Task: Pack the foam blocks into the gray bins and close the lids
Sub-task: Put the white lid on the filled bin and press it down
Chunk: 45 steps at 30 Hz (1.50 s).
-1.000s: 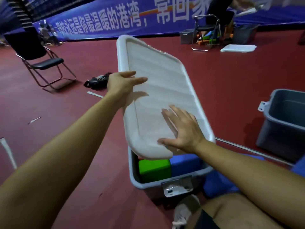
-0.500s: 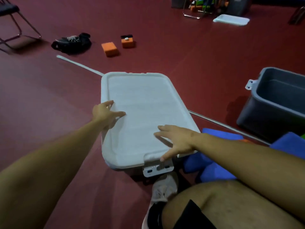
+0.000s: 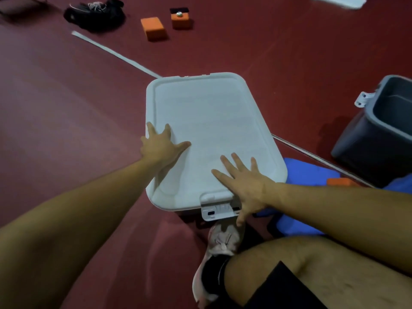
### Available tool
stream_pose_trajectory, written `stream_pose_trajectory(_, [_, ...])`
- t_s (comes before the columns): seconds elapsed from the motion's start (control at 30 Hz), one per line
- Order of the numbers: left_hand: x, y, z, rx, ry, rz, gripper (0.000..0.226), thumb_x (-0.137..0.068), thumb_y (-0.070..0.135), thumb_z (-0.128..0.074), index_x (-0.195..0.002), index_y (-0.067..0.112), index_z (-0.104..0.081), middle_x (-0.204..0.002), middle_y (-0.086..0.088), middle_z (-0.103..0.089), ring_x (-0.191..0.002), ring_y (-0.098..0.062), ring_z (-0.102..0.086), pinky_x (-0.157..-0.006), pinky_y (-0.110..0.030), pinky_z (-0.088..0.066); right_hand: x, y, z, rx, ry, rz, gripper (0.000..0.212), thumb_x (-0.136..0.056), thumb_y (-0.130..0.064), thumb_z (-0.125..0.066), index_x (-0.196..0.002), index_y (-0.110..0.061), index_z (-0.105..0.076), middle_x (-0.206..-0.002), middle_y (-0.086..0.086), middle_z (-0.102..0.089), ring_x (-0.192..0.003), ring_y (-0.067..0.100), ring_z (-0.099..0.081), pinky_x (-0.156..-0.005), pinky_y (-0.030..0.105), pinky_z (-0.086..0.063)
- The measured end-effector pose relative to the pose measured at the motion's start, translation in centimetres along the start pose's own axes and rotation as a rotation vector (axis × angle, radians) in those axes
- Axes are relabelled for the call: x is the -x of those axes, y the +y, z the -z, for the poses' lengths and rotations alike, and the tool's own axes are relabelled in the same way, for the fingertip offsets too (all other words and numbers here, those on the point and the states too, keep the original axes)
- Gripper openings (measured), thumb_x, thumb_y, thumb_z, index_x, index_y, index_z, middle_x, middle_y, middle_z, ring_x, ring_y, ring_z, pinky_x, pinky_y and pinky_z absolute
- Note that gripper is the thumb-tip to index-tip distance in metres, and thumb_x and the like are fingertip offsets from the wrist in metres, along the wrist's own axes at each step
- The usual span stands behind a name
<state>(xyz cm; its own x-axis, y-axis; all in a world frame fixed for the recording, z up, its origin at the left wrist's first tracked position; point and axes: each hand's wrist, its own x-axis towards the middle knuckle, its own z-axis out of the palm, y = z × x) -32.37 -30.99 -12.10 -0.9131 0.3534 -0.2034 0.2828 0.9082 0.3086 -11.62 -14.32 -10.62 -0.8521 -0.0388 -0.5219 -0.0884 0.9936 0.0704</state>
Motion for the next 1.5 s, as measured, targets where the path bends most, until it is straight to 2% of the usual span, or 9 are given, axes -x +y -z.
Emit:
stream_pose_trajectory(0.37, [0.2,2.5,-0.9,-0.064,0.015,-0.019,0.099,-0.070,0.088,-0.049,-0.148,0.032,-0.026,-0.162,-0.002,-0.013,-0.138,-0.061,-0.010,-0.105,-0.073,-0.019,0.1,-0.4,-0.9,0.047,0.023,-0.085,0.144,-0.057,-0.072,-0.076,-0.147,-0.030,0.028,-0.153,0.013,0.038,-0.139,0.047,0.030,-0.104,0.079,-0.002])
stream_pose_trajectory(0.63, [-0.4,1.0,-1.5,-0.047,0.040,0.003,0.099,-0.063,0.093,-0.045,-0.144,0.038,-0.029,-0.160,0.002,-0.017,-0.138,-0.055,-0.018,-0.103,-0.070,-0.028,-0.2,-1.1,0.2,0.122,-0.012,-0.013,0.137,-0.060,-0.073,-0.069,-0.149,-0.023,0.023,-0.156,0.016,0.028,-0.141,0.050,0.022,-0.103,0.079,-0.008])
stream_pose_trajectory(0.77, [-0.6,0.7,-1.7,-0.042,0.042,0.004,0.100,-0.060,0.096,-0.045,-0.143,0.042,-0.029,-0.160,0.004,-0.018,-0.137,-0.053,-0.020,-0.103,-0.068,-0.029,0.9,0.5,1.9,-0.061,0.035,0.083,0.099,-0.075,-0.064,-0.062,-0.153,-0.023,-0.017,-0.161,0.009,-0.007,-0.147,0.040,0.000,-0.106,0.072,-0.023])
stream_pose_trajectory(0.83, [-0.6,0.6,-1.6,-0.032,0.042,0.007,0.101,-0.059,0.095,-0.046,-0.143,0.043,-0.030,-0.160,0.004,-0.018,-0.137,-0.053,-0.021,-0.103,-0.067,-0.029,1.2,1.3,2.8,-0.130,0.105,0.118,0.067,-0.084,-0.062,-0.059,-0.137,-0.023,-0.049,-0.152,0.004,-0.034,-0.146,0.034,-0.019,-0.102,0.058,-0.038])
stream_pose_trajectory(0.9, [-0.5,0.8,-1.4,-0.024,0.041,0.005,0.100,-0.060,0.094,-0.048,-0.144,0.043,-0.030,-0.160,0.004,-0.018,-0.137,-0.053,-0.020,-0.104,-0.067,-0.029,1.2,1.7,3.0,-0.123,0.095,0.128,0.058,-0.085,-0.066,-0.054,-0.126,-0.025,-0.058,-0.148,0.001,-0.043,-0.145,0.031,-0.026,-0.099,0.049,-0.043])
stream_pose_trajectory(1.1, [-0.2,1.0,-1.0,-0.002,0.044,0.009,0.094,-0.061,0.091,-0.053,-0.140,0.041,-0.036,-0.159,0.004,-0.021,-0.137,-0.051,-0.021,-0.106,-0.068,-0.027,1.1,1.4,2.8,0.018,0.045,0.141,0.050,-0.094,-0.061,-0.040,-0.125,-0.023,-0.054,-0.139,0.003,-0.047,-0.132,0.035,-0.040,-0.089,0.047,-0.048])
stream_pose_trajectory(1.2, [-0.1,1.1,-1.0,0.026,0.049,0.003,0.089,-0.061,0.089,-0.056,-0.134,0.041,-0.040,-0.156,0.004,-0.025,-0.135,-0.050,-0.025,-0.106,-0.068,-0.027,1.0,1.4,2.9,0.040,0.092,0.146,0.040,-0.099,-0.052,-0.038,-0.120,-0.024,-0.058,-0.126,0.000,-0.054,-0.115,0.031,-0.052,-0.073,0.034,-0.041])
stream_pose_trajectory(1.3, [-0.2,1.1,-0.8,0.028,0.049,0.010,0.089,-0.059,0.089,-0.057,-0.132,0.041,-0.040,-0.153,0.005,-0.029,-0.134,-0.051,-0.027,-0.105,-0.068,-0.029,0.8,1.7,3.3,-0.021,0.136,0.130,0.035,-0.096,-0.055,-0.044,-0.106,-0.026,-0.062,-0.107,-0.003,-0.061,-0.099,0.026,-0.057,-0.067,0.032,-0.029])
stream_pose_trajectory(1.5, [0.0,2.1,0.0,0.061,0.033,0.061,0.092,-0.058,0.083,-0.066,-0.134,0.038,-0.041,-0.150,0.004,-0.032,-0.134,-0.048,-0.030,-0.107,-0.067,-0.027,0.6,2.1,4.7,-0.175,0.130,0.001,0.047,-0.076,-0.067,-0.064,-0.090,-0.022,-0.060,-0.079,-0.003,-0.053,-0.089,0.025,-0.056,-0.070,0.035,-0.044])
